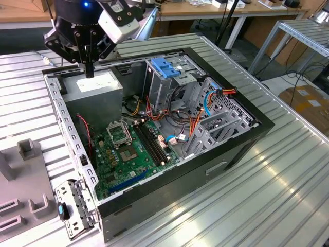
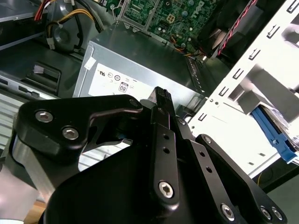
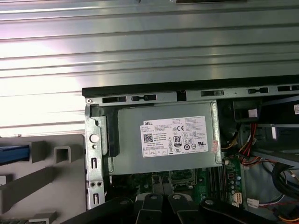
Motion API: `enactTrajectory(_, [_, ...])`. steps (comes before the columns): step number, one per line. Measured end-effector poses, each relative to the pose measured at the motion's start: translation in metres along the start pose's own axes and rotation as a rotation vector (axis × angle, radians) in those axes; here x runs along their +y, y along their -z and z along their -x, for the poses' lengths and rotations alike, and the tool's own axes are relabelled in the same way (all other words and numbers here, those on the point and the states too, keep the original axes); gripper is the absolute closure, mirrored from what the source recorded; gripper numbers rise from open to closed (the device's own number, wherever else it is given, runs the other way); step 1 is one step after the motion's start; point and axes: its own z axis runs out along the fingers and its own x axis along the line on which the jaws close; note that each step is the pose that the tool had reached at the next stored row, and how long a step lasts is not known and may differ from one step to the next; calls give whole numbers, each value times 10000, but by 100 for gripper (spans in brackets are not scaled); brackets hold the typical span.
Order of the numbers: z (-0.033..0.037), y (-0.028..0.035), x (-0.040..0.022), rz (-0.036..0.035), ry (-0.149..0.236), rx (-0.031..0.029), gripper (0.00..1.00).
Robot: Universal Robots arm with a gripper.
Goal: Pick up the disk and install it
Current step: 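Reach for the disk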
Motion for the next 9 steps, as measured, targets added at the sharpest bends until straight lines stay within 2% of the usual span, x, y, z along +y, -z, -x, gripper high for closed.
enactTrajectory(9, [-36, 1, -3, 0, 0, 0, 89])
